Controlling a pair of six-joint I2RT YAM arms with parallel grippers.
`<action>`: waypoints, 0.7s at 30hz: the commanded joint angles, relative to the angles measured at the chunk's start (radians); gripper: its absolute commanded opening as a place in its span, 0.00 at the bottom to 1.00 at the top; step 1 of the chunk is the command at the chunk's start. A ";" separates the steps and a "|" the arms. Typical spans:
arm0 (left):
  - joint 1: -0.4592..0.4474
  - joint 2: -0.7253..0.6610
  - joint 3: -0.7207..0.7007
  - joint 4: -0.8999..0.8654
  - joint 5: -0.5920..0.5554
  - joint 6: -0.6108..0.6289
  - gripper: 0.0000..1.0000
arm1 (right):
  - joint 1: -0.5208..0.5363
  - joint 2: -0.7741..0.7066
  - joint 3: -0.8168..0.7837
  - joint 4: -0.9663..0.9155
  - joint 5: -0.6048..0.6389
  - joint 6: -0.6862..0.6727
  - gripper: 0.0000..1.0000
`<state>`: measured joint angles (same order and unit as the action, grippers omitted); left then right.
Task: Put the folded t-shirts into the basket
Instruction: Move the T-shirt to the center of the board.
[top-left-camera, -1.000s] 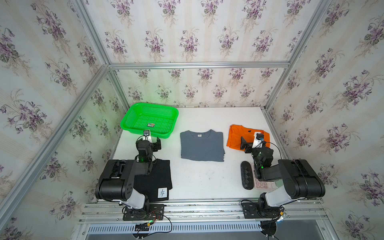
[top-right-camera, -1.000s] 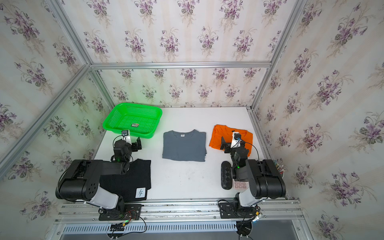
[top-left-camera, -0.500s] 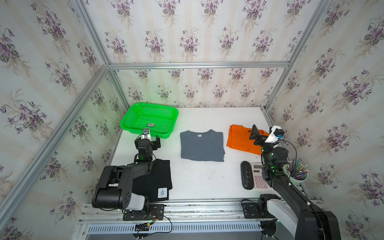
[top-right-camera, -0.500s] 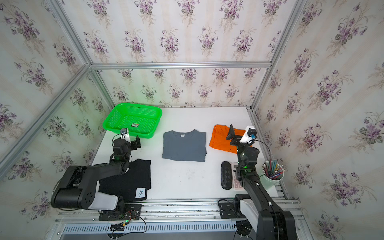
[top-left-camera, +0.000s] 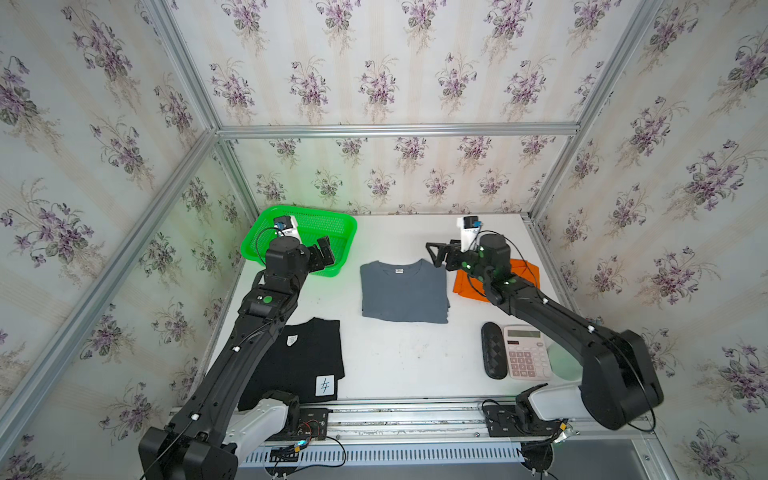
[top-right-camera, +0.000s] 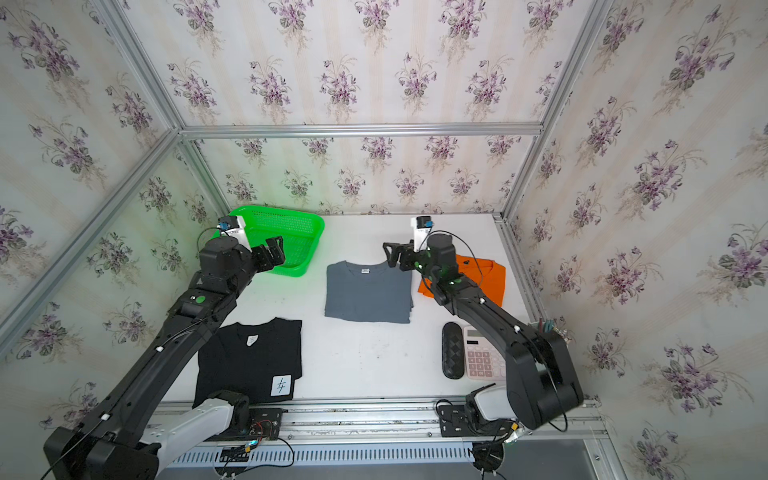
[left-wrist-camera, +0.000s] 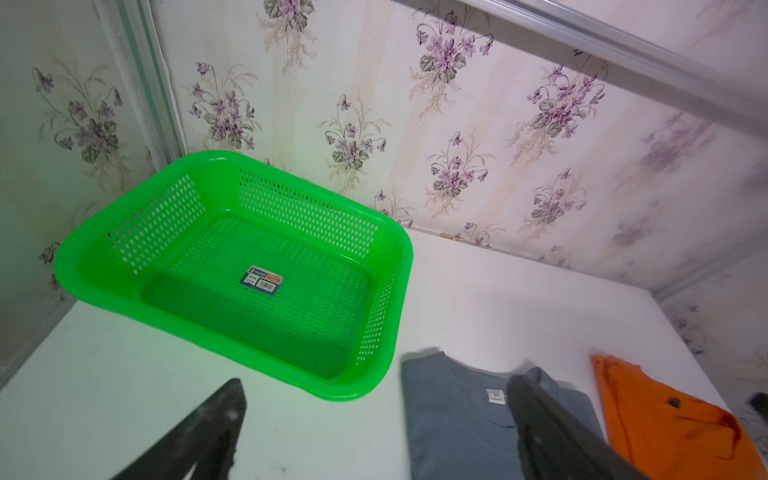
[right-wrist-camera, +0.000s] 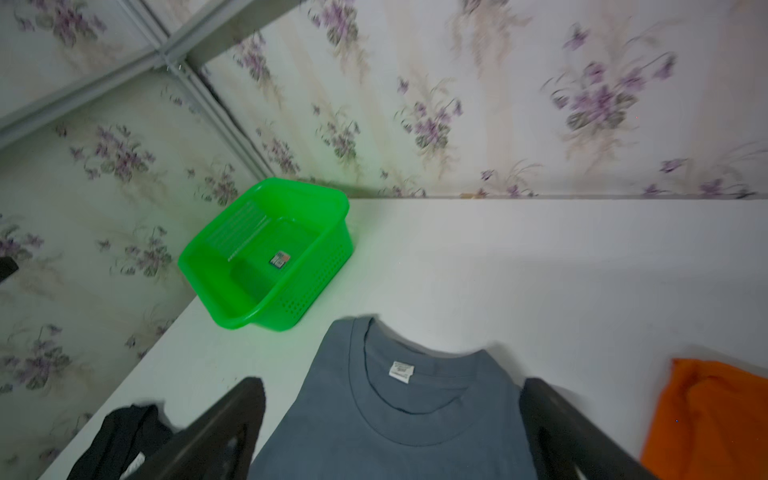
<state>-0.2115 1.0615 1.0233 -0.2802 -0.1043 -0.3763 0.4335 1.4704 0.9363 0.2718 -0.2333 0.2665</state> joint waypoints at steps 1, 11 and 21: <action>0.069 0.045 0.077 -0.259 0.145 -0.095 0.99 | 0.050 0.089 0.057 -0.093 -0.049 -0.050 1.00; 0.075 0.151 0.117 -0.351 0.078 -0.030 0.99 | 0.186 0.304 0.142 -0.239 -0.026 -0.032 1.00; 0.075 0.195 0.121 -0.351 0.092 -0.026 0.99 | 0.242 0.433 0.245 -0.490 0.031 -0.046 1.00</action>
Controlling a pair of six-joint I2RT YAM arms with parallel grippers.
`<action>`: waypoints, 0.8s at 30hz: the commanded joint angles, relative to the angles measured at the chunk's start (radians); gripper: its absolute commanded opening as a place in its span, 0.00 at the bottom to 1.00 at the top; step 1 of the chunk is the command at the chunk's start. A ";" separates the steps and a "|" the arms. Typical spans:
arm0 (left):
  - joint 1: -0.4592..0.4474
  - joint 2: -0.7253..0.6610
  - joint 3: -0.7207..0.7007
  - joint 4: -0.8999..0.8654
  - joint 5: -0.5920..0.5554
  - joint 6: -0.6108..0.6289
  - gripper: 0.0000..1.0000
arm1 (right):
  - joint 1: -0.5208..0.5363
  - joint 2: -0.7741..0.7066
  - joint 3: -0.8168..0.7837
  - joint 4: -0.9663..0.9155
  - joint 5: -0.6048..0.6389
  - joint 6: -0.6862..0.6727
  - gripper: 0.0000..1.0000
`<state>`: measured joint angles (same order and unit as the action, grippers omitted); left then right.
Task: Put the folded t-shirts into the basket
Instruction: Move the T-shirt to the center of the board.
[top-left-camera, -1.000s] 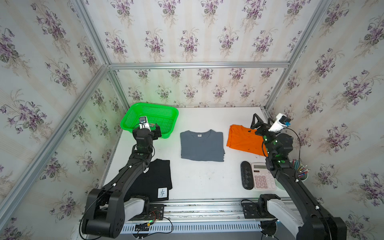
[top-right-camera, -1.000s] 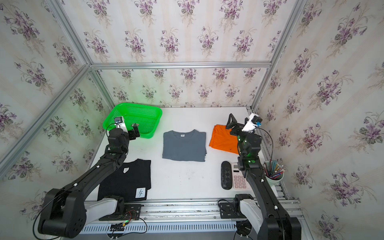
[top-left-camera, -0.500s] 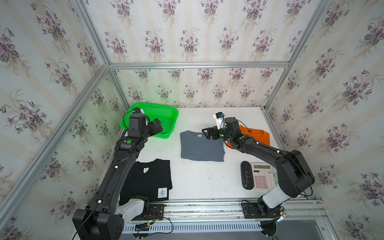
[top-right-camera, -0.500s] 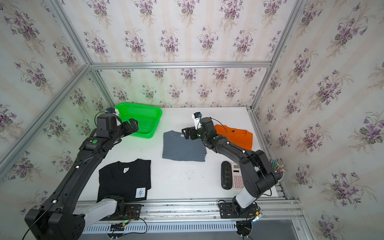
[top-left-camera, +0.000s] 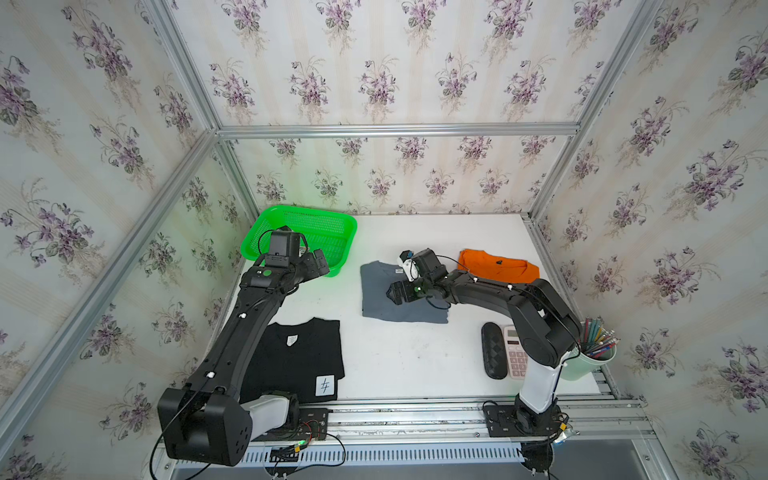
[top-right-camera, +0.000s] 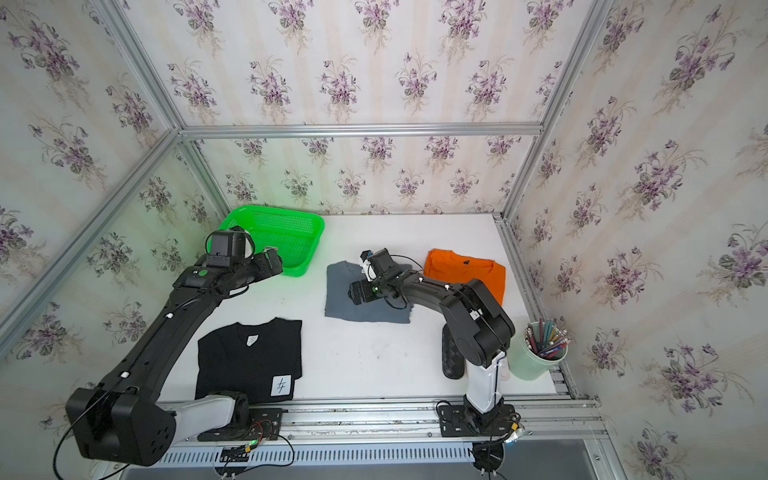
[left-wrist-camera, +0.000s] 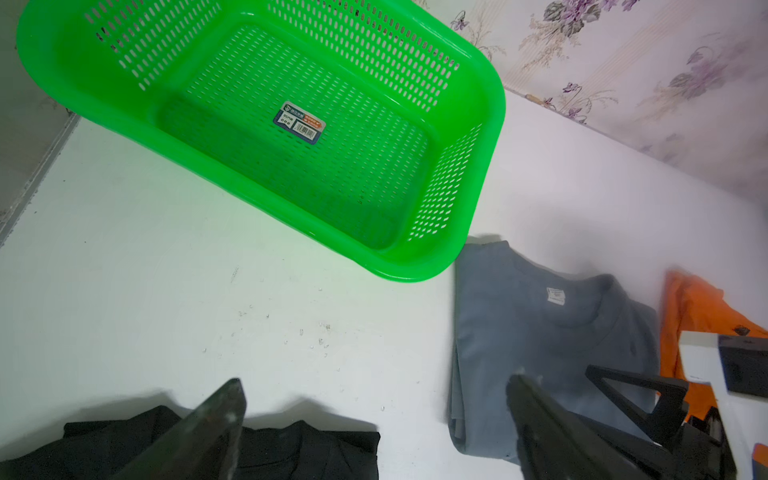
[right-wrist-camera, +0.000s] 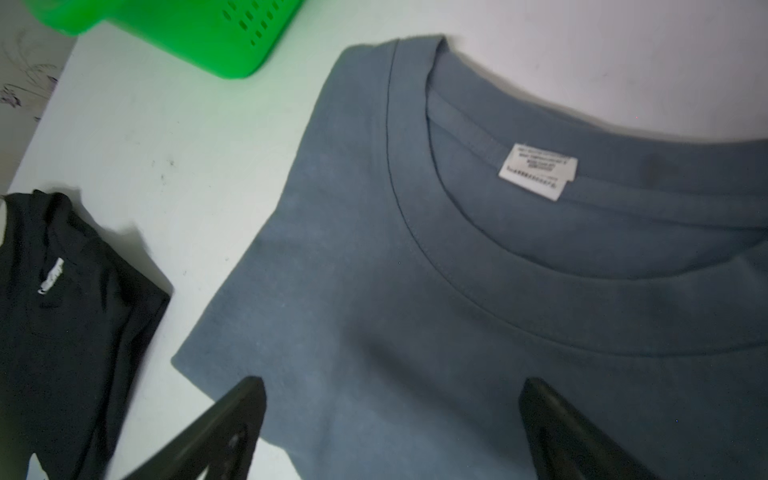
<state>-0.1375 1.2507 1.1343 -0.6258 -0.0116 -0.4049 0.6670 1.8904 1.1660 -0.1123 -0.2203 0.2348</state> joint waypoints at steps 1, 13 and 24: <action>0.001 0.008 0.016 -0.014 0.008 -0.011 0.99 | 0.015 0.018 0.019 -0.128 0.018 -0.019 1.00; 0.001 0.038 0.087 -0.117 -0.053 -0.137 0.99 | 0.116 0.052 0.014 -0.376 0.079 -0.078 1.00; -0.001 0.043 0.045 -0.048 0.123 -0.108 0.99 | 0.271 -0.037 -0.074 -0.582 -0.027 -0.027 1.00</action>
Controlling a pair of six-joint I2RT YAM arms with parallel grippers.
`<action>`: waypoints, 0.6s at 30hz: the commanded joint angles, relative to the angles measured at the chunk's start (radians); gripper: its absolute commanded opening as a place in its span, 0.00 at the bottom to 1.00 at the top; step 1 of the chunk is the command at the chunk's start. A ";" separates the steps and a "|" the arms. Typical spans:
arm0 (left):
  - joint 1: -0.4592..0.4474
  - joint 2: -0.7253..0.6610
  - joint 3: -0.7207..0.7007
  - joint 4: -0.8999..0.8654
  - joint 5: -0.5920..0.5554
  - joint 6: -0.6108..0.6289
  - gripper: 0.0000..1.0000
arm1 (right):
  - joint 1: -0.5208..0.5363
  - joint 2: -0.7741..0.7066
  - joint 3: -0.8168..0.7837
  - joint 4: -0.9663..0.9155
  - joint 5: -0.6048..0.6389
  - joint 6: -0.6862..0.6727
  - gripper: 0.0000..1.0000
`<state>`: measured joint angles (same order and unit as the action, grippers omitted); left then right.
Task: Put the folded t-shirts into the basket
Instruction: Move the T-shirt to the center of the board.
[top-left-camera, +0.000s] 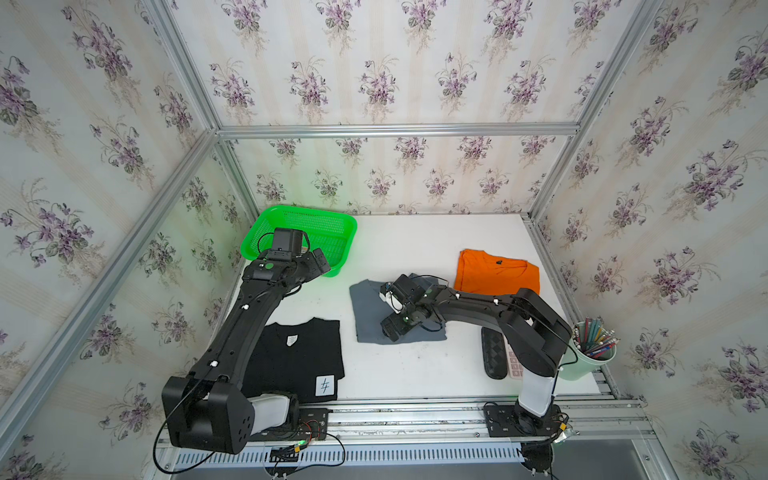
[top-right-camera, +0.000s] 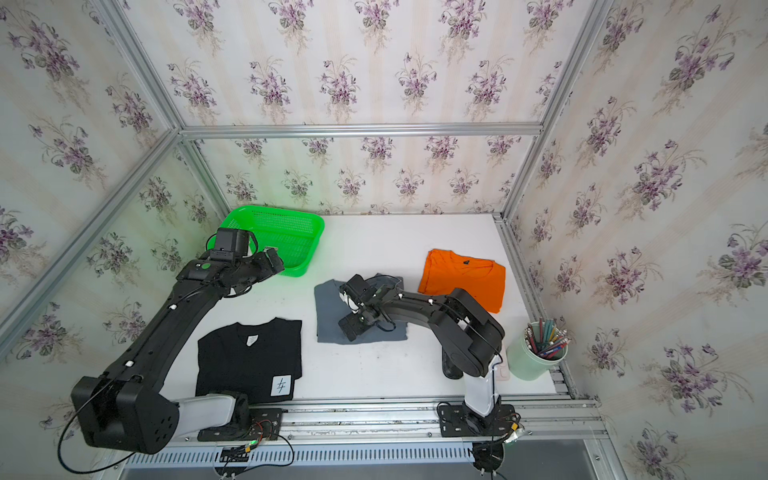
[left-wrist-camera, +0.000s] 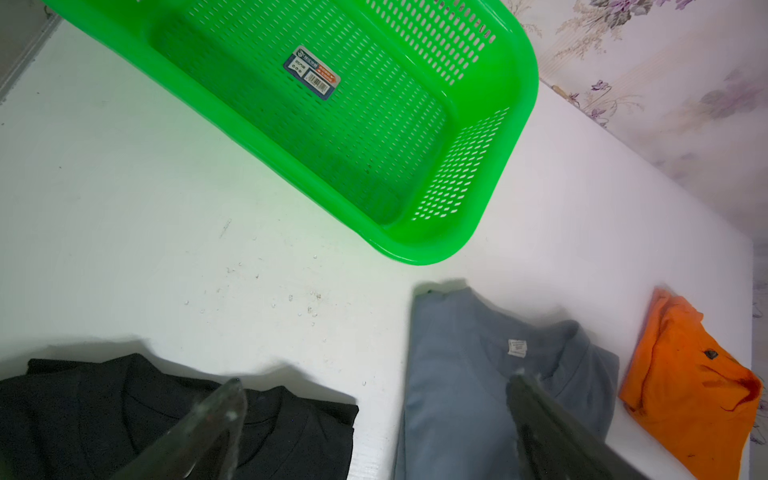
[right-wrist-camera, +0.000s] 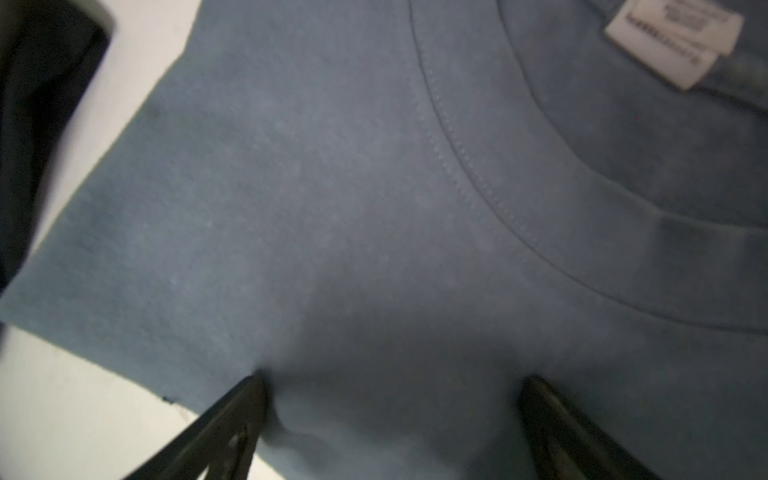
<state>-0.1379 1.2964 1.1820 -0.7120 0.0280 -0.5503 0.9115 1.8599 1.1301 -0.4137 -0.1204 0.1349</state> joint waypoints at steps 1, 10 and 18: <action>0.000 -0.003 -0.007 0.046 0.110 0.038 0.99 | 0.041 -0.026 -0.053 -0.291 -0.132 0.089 1.00; -0.002 0.015 -0.078 0.125 0.275 0.010 0.99 | 0.134 -0.205 -0.158 -0.358 -0.181 0.226 1.00; -0.002 0.005 -0.081 0.128 0.322 0.008 0.99 | 0.152 -0.277 0.226 -0.505 -0.019 0.189 1.00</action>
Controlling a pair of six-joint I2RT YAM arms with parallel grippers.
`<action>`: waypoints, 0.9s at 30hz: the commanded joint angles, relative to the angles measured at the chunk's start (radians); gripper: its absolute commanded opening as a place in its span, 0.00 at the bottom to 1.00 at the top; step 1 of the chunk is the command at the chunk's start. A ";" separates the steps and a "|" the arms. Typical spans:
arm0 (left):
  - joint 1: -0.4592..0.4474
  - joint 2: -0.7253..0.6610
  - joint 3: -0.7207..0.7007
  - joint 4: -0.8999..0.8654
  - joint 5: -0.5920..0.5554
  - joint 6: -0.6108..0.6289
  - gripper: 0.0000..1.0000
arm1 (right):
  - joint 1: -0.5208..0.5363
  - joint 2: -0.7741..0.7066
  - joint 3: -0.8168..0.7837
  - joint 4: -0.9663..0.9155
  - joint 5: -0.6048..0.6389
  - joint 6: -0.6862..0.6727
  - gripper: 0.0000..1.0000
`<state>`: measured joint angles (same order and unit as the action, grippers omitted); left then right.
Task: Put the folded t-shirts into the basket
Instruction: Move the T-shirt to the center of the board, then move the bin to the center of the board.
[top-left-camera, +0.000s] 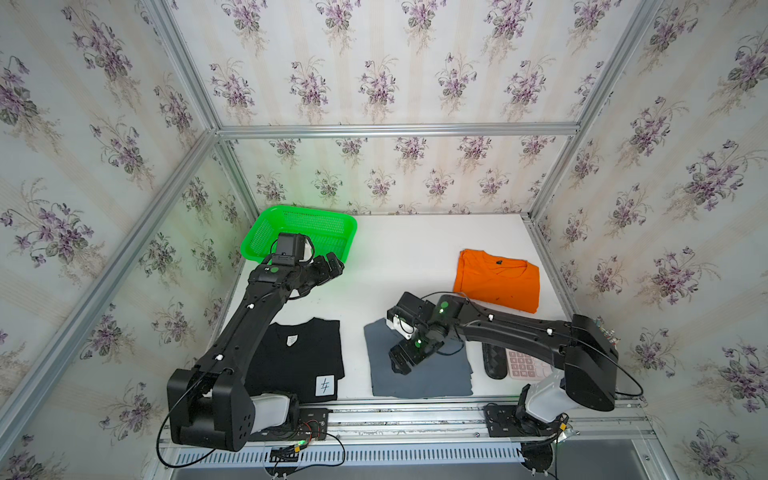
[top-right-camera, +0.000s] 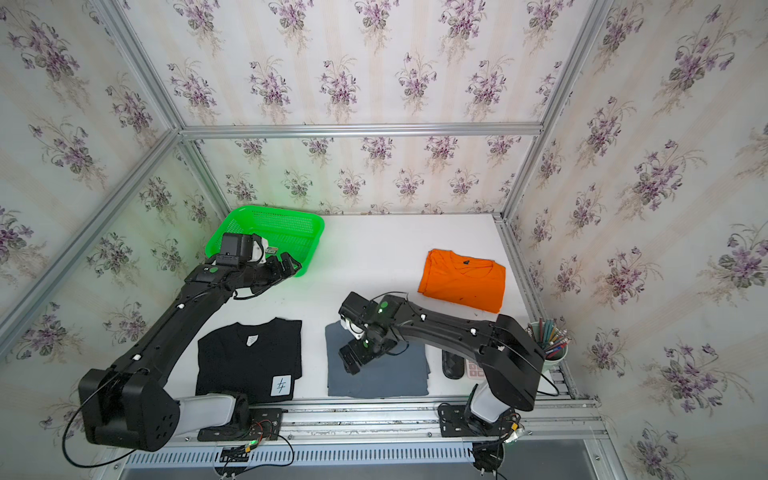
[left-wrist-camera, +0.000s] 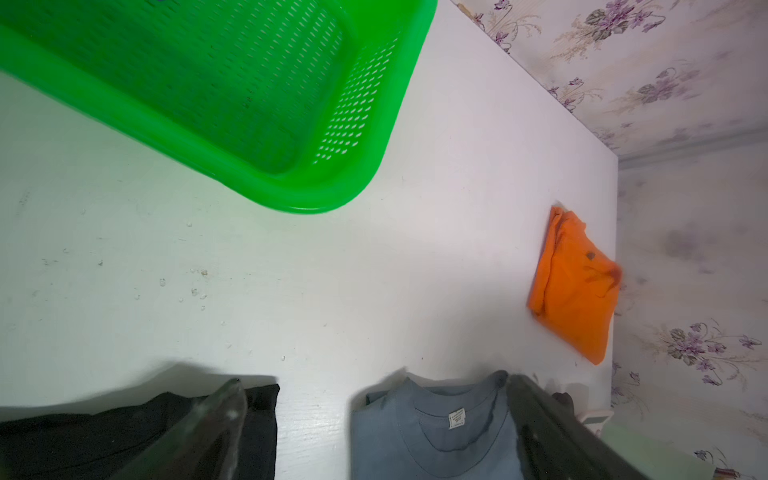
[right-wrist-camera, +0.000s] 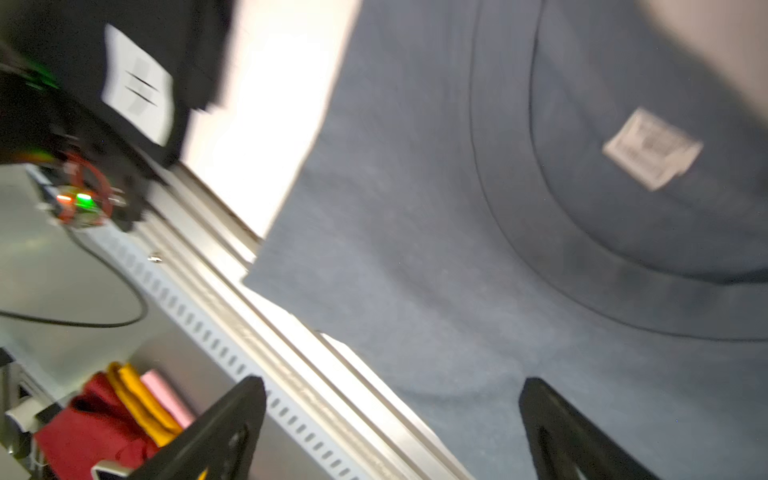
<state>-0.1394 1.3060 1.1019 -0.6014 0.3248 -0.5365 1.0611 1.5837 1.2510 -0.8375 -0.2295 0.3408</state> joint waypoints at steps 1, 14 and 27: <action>0.000 -0.002 0.000 0.017 0.024 -0.005 0.99 | 0.003 0.007 0.162 -0.090 0.123 -0.035 1.00; 0.000 0.074 0.036 -0.016 -0.076 0.083 0.99 | -0.017 0.296 0.682 -0.104 0.514 -0.342 1.00; 0.000 0.055 0.024 0.067 -0.180 0.014 0.99 | -0.104 0.507 0.980 -0.058 0.604 -0.557 1.00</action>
<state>-0.1394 1.3712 1.1206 -0.5739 0.1745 -0.4835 0.9649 2.0918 2.2215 -0.9482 0.3744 -0.1684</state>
